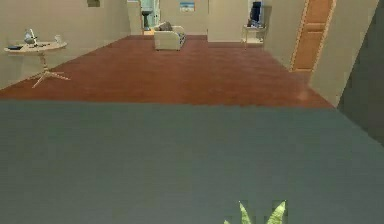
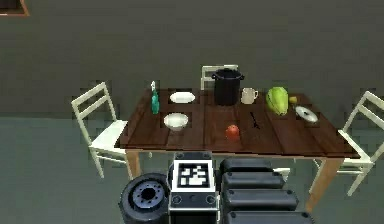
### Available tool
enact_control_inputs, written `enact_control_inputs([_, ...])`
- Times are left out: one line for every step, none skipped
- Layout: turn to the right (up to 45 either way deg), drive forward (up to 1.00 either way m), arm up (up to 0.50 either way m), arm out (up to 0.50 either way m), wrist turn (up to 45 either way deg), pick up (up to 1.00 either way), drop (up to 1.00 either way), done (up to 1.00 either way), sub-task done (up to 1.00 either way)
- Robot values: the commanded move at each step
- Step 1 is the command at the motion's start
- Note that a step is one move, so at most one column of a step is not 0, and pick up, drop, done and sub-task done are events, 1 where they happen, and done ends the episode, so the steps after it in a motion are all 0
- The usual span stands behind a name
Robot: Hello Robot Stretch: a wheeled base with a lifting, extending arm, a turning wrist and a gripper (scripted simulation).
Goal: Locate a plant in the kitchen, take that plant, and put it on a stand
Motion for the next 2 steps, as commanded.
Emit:
enact_control_inputs([24.0, 0.0, 0.0, 0.0, 0.0, 0.0, 0.0, 0.0, 0.0])
enact_control_inputs([0.0, 1.0, 0.0, 0.0, 0.0, 0.0, 0.0, 0.0, 0.0])
